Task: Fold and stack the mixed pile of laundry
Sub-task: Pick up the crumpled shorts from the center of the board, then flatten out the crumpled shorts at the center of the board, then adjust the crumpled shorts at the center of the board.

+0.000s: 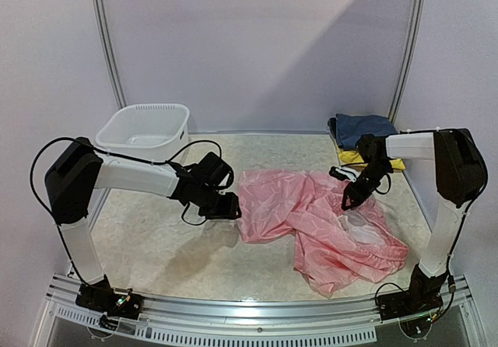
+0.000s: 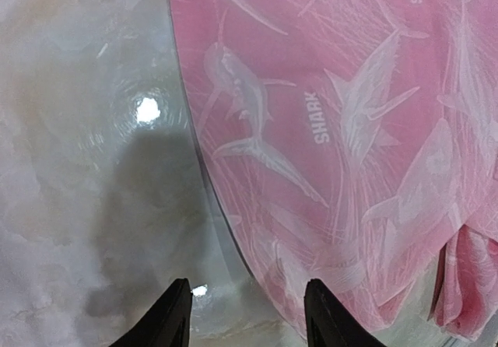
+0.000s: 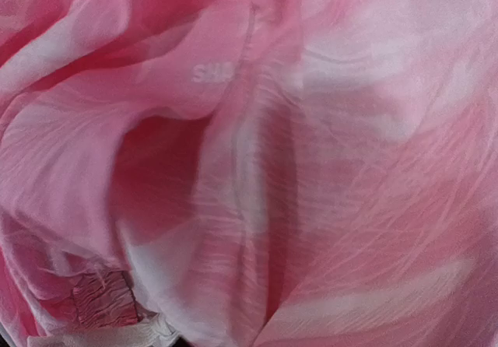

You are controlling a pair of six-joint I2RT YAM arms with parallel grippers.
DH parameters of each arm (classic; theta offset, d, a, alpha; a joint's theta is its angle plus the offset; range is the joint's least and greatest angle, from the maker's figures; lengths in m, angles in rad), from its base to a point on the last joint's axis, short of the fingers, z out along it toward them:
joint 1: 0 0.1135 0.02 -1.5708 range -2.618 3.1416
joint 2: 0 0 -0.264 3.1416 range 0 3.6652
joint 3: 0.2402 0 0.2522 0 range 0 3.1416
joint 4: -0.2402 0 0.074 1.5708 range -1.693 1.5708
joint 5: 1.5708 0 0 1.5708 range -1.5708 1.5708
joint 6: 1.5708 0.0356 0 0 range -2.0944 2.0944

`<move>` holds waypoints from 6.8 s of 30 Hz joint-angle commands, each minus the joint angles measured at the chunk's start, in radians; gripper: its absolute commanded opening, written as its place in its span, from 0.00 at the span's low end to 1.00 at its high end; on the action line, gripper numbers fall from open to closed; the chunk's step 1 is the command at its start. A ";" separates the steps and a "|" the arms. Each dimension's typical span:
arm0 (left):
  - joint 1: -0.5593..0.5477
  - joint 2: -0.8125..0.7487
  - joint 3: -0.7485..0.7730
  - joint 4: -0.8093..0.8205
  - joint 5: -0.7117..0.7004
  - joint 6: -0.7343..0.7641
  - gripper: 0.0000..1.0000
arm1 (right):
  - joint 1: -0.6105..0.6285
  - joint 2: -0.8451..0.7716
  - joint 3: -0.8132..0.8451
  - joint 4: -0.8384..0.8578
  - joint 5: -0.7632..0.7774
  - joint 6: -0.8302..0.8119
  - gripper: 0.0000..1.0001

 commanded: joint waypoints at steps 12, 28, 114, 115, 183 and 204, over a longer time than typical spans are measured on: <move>0.043 0.005 0.154 -0.202 -0.144 0.209 0.51 | 0.002 -0.169 0.405 -0.659 0.269 -0.252 0.00; 0.145 0.226 0.421 -0.143 -0.083 0.272 0.52 | 0.000 -0.130 0.318 -0.820 0.341 -0.344 0.04; 0.147 -0.622 0.650 -0.280 -0.314 0.512 0.00 | 0.103 -0.512 0.751 -0.366 0.579 -0.776 0.00; 0.144 -0.617 0.695 -0.305 -0.329 0.528 0.00 | 0.112 -0.525 0.751 -0.325 0.578 -0.804 0.00; 0.318 0.407 1.154 -0.243 -0.418 0.508 0.36 | -0.007 0.440 1.100 -0.352 0.301 -0.171 0.47; 0.149 -0.437 -0.178 -0.014 0.118 0.326 0.44 | -0.087 0.002 0.283 -0.287 -0.001 -0.285 0.66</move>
